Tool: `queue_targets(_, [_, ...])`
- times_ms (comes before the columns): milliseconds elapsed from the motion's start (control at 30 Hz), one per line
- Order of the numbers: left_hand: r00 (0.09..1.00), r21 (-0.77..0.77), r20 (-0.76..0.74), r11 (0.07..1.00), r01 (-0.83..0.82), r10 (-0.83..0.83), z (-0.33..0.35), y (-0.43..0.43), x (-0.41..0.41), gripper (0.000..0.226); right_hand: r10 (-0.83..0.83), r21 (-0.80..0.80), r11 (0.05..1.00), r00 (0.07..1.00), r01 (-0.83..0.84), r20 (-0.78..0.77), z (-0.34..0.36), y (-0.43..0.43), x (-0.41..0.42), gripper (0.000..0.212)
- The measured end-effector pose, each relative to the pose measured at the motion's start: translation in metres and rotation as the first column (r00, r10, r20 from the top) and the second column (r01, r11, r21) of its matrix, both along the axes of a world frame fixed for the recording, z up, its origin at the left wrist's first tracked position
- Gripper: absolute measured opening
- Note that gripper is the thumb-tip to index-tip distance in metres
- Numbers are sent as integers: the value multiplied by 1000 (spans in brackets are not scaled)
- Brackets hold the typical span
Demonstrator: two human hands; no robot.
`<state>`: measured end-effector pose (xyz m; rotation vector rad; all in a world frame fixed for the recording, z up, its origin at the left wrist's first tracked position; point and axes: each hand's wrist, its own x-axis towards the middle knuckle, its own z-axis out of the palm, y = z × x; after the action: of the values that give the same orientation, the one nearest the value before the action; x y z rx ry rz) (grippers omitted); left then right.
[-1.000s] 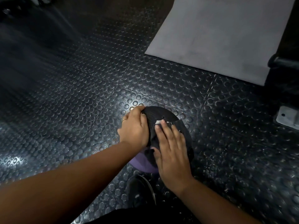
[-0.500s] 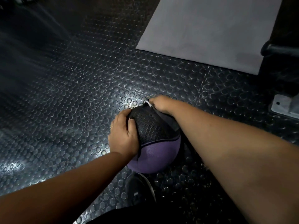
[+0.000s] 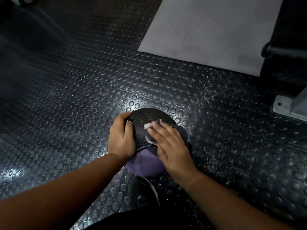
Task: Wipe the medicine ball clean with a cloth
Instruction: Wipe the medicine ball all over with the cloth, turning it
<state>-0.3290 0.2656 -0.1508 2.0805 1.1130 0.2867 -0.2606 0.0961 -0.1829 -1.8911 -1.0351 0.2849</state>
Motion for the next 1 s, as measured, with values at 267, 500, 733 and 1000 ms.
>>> queue_targets(267, [992, -54, -50, 991, -120, 117, 5, 11, 9, 57, -378, -156, 924, 776, 348, -505, -28, 23, 37, 31])
queue_targets(500, [979, -83, -20, 976, -203, 202, 4, 6, -2, 58, -377, -238, 925, 638, 297, -672, -14, 37, 64, 27])
queue_targets(733, [965, -119, -26, 958, -261, 260, 3, 15, 5, 58, 136, 39, 989, 984, -141, 117, 28, 25, -26, 42])
queue_targets(1000, [981, -117, -20, 974, -196, 195, 8, 10, -6, 56, -221, -143, 968, 971, 206, -94, -10, 16, 9, 41])
